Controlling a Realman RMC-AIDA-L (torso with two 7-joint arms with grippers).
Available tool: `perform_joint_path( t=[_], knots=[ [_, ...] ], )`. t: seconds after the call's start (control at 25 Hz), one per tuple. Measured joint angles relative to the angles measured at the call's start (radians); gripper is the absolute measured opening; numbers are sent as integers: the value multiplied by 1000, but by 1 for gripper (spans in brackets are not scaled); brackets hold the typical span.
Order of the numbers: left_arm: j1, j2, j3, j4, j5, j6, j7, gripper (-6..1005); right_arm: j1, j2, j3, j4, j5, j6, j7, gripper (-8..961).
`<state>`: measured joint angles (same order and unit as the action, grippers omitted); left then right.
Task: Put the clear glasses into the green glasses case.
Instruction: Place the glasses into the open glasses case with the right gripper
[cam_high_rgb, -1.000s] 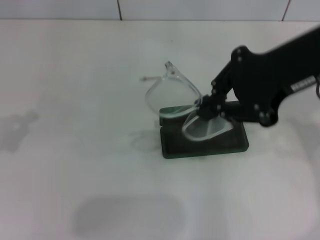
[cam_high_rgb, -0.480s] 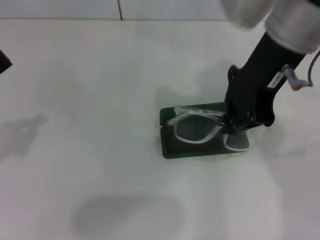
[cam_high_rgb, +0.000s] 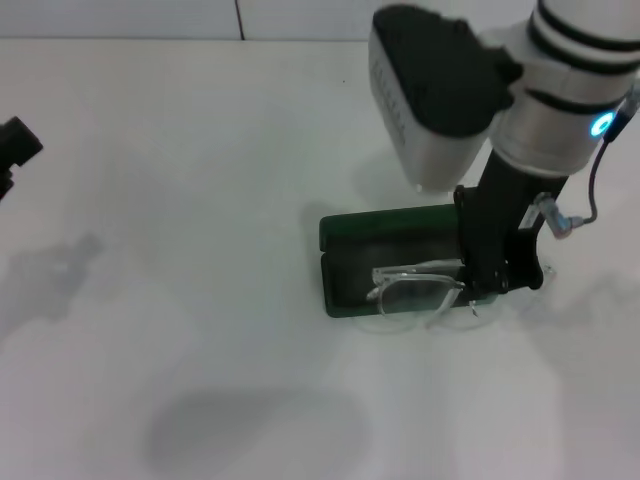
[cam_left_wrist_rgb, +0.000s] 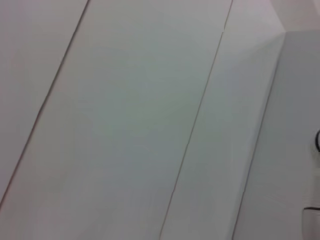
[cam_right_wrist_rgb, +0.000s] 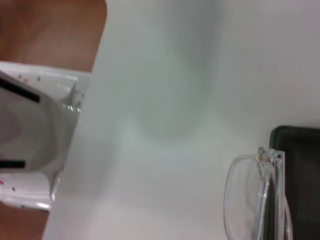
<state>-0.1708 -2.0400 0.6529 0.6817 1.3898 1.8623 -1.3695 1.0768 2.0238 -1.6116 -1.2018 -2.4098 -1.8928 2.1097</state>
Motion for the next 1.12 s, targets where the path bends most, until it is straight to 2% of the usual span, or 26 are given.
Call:
perform_joint_path(
  t=[0.24,0.48,0.84,1.12],
  knots=[
    [0,-15,1,-8,26,6,19,60,5,4,-86,24,-66,85,3,82],
    [1,-19,1,-37,35,7,48,61,14,4,-100,48,-73,127,-10,83],
    [1,-24,1,-50,43,9,56,61,10,4,-177,86,-66,217,-30,84],
    [1,-31,1,-51,48,9,59,61,10,4,-183,88,-62,241,-41,86]
  ],
)
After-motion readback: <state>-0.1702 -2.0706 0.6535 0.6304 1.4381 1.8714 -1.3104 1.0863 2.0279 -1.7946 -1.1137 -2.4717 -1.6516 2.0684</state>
